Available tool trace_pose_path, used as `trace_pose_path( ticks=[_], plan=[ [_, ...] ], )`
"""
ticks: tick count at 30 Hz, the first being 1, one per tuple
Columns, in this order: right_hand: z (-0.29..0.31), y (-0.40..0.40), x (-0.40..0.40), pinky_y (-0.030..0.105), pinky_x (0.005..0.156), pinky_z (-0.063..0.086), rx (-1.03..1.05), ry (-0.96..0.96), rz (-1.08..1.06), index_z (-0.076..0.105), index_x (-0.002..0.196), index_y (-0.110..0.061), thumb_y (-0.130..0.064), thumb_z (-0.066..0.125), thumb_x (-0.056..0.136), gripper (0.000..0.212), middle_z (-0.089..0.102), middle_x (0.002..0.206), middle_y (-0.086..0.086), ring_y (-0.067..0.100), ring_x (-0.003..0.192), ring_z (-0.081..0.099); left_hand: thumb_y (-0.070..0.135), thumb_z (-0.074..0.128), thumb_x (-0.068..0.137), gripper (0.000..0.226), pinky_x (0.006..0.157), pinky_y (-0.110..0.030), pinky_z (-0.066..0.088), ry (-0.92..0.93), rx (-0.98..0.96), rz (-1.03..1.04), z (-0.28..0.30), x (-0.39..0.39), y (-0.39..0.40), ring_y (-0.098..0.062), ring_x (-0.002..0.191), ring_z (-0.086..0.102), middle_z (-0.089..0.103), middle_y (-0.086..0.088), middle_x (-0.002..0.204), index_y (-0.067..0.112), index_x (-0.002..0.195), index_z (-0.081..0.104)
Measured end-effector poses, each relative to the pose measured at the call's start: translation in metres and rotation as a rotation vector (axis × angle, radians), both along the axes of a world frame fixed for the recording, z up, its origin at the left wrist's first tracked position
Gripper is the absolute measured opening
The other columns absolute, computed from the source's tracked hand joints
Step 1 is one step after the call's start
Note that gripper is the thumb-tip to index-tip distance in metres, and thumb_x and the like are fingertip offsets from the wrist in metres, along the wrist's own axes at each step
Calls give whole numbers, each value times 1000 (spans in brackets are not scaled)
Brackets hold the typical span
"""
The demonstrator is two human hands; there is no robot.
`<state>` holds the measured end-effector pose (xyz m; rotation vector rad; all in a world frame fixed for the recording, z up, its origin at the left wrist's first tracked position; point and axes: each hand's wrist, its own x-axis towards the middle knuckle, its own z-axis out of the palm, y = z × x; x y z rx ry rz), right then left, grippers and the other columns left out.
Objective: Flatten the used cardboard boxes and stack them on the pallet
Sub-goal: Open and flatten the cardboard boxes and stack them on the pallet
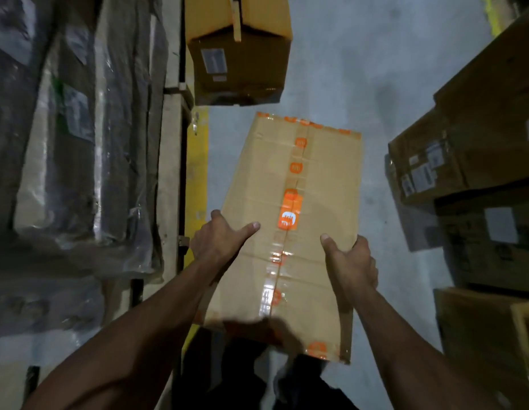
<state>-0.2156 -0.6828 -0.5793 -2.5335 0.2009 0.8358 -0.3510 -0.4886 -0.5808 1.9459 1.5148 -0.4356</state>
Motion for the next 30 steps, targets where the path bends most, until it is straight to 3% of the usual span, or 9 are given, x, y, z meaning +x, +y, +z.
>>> trace_pose_path(
  ticks=[8,13,20,25,30],
  plan=[
    [-96,-22,-5,48,99,42,20,-57,24,42,142,-19,-67,64,84,78,58,133,13,40,121,54,73,62,79,99,91,-43,45,-49,-15,32,-103,-9,-26,-40,124,54,57,-20,136,7,146,32],
    [-135,-36,-13,47,98,42,19,-141,43,40,145,-18,-68,62,85,81,58,136,14,40,122,54,80,61,74,92,87,-45,47,-81,107,34,-141,-14,-44,-41,114,60,64,-16,125,12,133,43],
    [-149,-40,-21,50,102,42,71,-181,31,34,150,-17,-70,57,87,85,51,145,13,39,129,51,81,58,75,88,90,-45,48,-210,181,41,-156,-24,-52,-38,115,59,64,-10,126,15,133,45],
    [-144,-59,-37,50,104,43,182,-84,2,36,148,-18,-68,55,90,79,52,142,13,38,127,51,67,69,78,73,91,-40,50,-377,23,114,-156,-47,-58,-31,113,61,65,-4,122,18,128,50],
    [-139,-97,-88,49,102,46,190,-11,-71,45,140,-19,-71,61,83,79,60,132,10,35,120,55,62,79,71,74,94,-42,52,-459,-96,160,-152,-91,-83,-26,108,62,64,2,115,22,126,50]
  ],
)
